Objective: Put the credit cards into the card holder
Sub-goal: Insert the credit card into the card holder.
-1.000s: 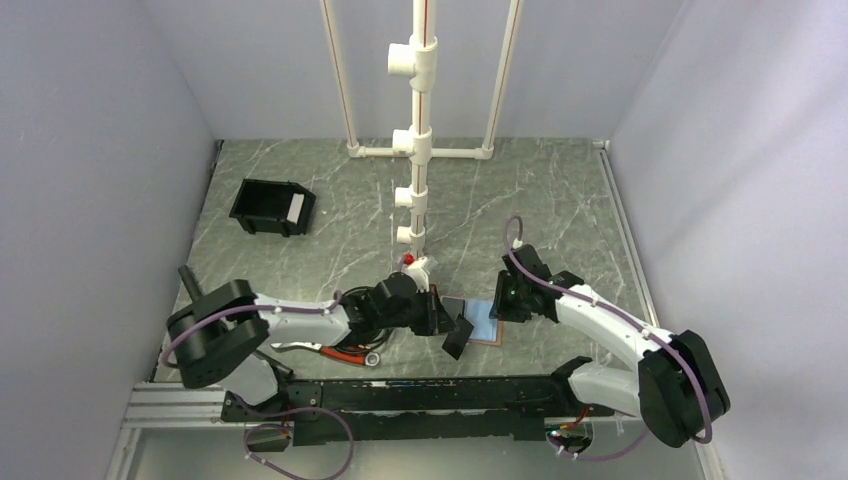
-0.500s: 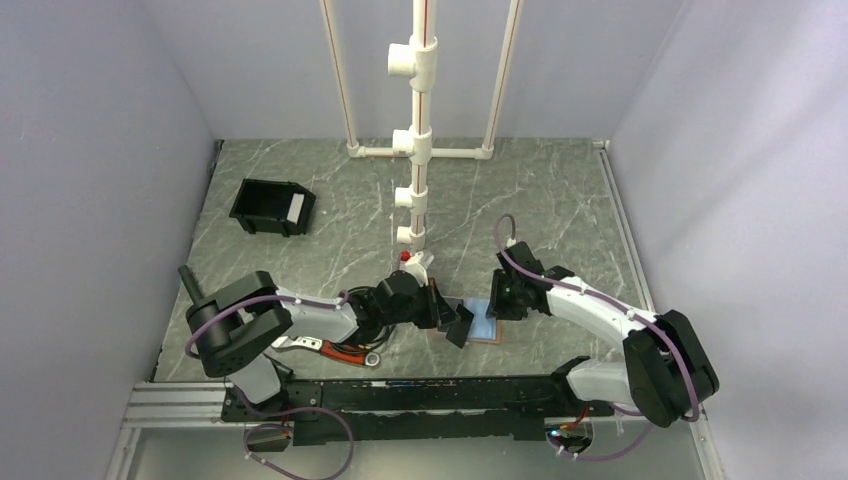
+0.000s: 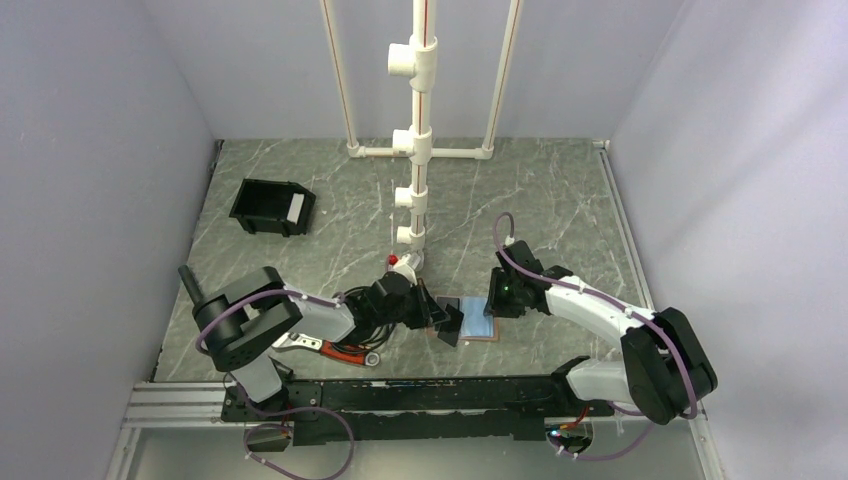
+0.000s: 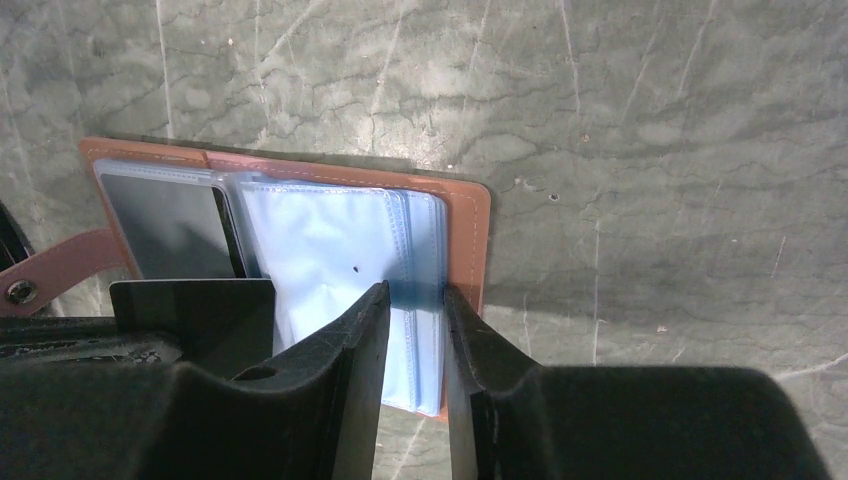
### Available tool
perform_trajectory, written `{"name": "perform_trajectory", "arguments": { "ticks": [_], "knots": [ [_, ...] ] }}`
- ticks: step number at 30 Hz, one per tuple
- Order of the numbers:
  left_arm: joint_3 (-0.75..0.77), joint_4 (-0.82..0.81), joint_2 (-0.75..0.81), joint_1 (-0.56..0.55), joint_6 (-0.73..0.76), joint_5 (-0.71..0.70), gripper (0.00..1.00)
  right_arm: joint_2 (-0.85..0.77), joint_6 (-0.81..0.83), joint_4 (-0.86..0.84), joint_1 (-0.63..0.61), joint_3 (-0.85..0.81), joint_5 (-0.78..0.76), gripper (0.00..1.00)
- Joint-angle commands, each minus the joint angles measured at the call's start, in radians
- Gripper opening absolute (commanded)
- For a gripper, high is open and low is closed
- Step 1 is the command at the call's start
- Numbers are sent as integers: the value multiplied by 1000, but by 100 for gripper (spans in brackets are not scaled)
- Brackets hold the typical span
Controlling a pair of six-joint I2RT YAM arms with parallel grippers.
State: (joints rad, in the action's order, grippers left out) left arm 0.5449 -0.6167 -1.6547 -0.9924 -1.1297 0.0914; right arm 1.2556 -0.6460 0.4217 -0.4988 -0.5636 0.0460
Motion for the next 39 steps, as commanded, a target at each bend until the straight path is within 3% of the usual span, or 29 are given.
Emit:
{"name": "perform_trajectory", "arguments": {
  "ticks": [1,4,12,39],
  "knots": [
    [-15,-12,40,4,1,-34,0,34,11,-54,-7,28,-6,28],
    [-8,6,43,11,12,-16,0,33,11,-54,-10,28,-7,28],
    [-48,-250,-84,40,-58,84,0,33,12,-54,-17,27,-8,28],
    [18,-487,-281,76,-87,102,0,35,20,-51,-38,21,6,27]
  ]
}}
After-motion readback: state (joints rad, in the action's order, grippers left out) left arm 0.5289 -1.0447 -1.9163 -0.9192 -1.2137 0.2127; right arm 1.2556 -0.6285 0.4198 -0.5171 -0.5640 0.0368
